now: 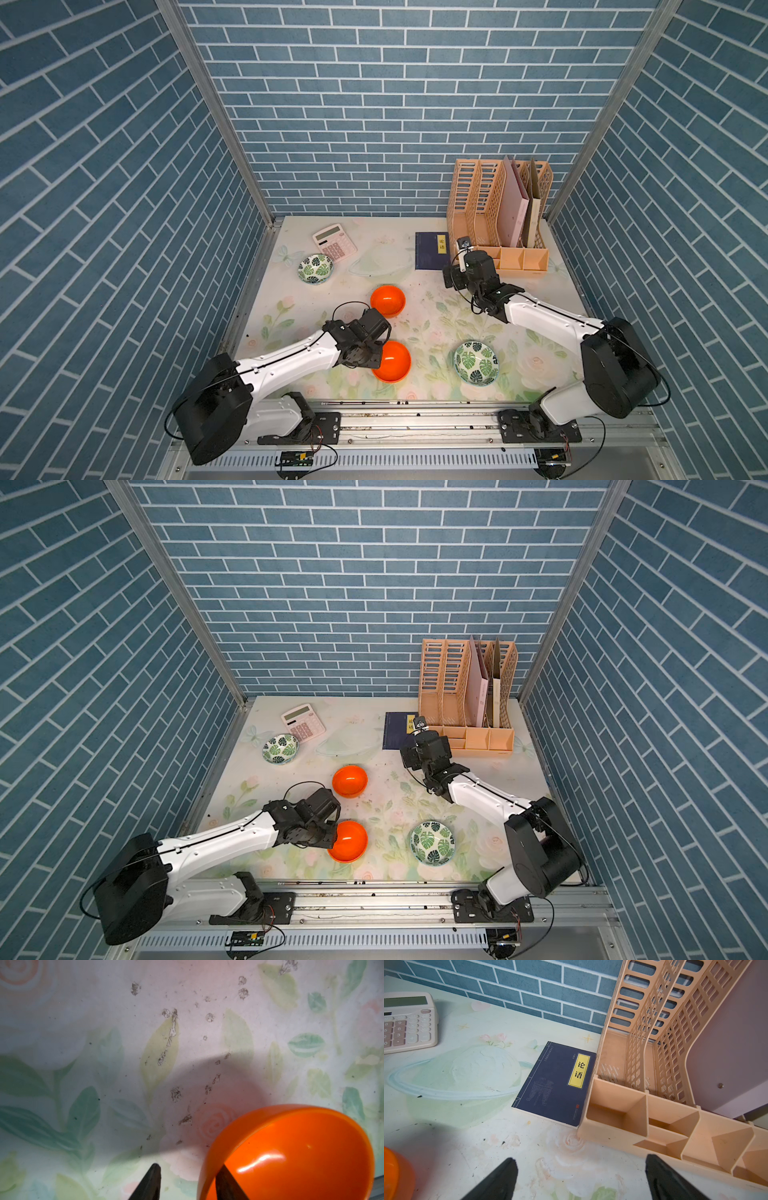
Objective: Stack the bowls
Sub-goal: Pick up the bowl from the center of the board.
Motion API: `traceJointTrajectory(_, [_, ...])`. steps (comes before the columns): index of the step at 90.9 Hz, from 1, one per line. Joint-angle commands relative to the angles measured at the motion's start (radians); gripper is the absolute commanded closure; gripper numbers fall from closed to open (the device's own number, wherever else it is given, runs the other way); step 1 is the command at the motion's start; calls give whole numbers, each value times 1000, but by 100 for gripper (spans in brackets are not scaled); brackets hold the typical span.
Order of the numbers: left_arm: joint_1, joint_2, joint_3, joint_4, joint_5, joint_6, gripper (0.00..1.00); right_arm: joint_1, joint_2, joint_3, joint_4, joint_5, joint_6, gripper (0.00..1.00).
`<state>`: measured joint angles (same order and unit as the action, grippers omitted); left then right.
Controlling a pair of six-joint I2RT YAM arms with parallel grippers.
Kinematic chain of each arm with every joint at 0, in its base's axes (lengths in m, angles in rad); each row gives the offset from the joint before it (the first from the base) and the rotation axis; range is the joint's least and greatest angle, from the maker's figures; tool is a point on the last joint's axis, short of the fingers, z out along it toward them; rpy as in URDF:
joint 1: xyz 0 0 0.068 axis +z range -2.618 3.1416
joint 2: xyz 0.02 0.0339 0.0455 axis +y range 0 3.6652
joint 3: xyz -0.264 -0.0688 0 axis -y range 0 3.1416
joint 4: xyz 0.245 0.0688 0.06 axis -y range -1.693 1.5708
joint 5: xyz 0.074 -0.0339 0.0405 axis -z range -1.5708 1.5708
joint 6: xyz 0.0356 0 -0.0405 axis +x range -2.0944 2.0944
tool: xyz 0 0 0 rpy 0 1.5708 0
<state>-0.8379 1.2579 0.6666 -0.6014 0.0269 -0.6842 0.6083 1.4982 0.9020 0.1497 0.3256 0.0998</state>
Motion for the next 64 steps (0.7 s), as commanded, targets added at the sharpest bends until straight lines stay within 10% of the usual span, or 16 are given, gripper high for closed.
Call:
traceJointTrajectory(1, [-5, 14, -3, 18, 5, 9, 62, 5, -1, -14, 12, 10, 3, 0])
traceJointTrajectory(64, [24, 42, 230, -113, -18, 76, 94, 5, -1, -27, 16, 16, -2, 0])
